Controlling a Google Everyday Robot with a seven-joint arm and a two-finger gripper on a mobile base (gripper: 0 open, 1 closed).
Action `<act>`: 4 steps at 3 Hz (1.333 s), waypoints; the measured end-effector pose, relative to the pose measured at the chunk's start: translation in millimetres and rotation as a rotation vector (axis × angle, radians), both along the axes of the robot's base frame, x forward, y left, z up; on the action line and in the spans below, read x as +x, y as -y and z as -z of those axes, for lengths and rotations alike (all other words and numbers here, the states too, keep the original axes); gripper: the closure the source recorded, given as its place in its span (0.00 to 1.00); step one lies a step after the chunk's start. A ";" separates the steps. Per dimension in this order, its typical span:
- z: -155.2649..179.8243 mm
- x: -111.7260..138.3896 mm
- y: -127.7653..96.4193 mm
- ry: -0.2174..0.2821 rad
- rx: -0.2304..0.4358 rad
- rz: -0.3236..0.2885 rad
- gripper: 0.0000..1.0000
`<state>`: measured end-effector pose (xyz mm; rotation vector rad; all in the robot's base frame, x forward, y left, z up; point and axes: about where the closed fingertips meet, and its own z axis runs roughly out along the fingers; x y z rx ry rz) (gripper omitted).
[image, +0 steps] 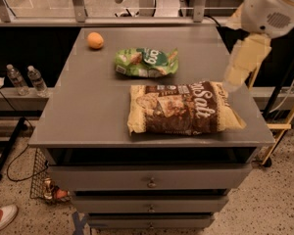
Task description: Pick green rice chip bag
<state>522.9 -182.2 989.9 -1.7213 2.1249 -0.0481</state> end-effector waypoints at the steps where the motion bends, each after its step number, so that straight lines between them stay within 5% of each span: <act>1: -4.8 55.8 -39.3 0.035 0.059 -0.009 0.00; 2: 16.3 108.6 -98.3 0.043 0.070 0.006 0.00; 3: 53.9 143.9 -126.5 0.024 0.005 0.009 0.00; 4: 54.9 142.6 -127.4 0.024 0.004 0.010 0.00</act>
Offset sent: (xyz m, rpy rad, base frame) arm 0.1497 0.1449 -0.0314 0.0824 -0.0452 -0.0331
